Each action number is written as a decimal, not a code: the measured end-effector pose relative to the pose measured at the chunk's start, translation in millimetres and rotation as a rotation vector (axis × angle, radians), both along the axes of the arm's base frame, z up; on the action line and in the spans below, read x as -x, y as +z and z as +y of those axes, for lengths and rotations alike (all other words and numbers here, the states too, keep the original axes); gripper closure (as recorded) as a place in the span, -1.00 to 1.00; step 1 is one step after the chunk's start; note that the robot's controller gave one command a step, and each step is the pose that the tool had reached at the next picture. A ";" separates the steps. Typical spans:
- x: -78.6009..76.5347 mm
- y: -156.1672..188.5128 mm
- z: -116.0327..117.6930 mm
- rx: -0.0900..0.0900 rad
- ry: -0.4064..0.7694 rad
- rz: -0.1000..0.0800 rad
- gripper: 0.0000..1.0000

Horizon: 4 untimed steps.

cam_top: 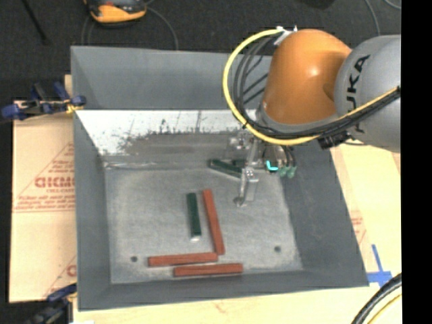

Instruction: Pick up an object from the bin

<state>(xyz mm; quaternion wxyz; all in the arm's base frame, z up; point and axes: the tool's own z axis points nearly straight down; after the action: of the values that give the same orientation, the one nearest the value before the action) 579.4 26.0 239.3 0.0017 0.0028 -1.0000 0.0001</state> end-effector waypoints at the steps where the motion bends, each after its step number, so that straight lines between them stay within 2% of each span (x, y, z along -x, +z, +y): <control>1: -1.4 4.7 0.0 0.000 -0.001 -0.008 -1.00; 2: -1.3 -28.0 10.3 0.001 0.057 -0.015 -1.00; 3: -25.2 -81.2 31.3 0.001 0.273 -0.013 -1.00; 4: -8.9 -128.6 48.5 0.000 0.597 -0.008 -1.00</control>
Offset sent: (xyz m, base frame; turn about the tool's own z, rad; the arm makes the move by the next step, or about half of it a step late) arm -0.0067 0.0510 -0.1525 -0.2782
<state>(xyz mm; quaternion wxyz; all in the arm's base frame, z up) 588.4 74.5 110.7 -0.0026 0.2967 -0.9550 0.0004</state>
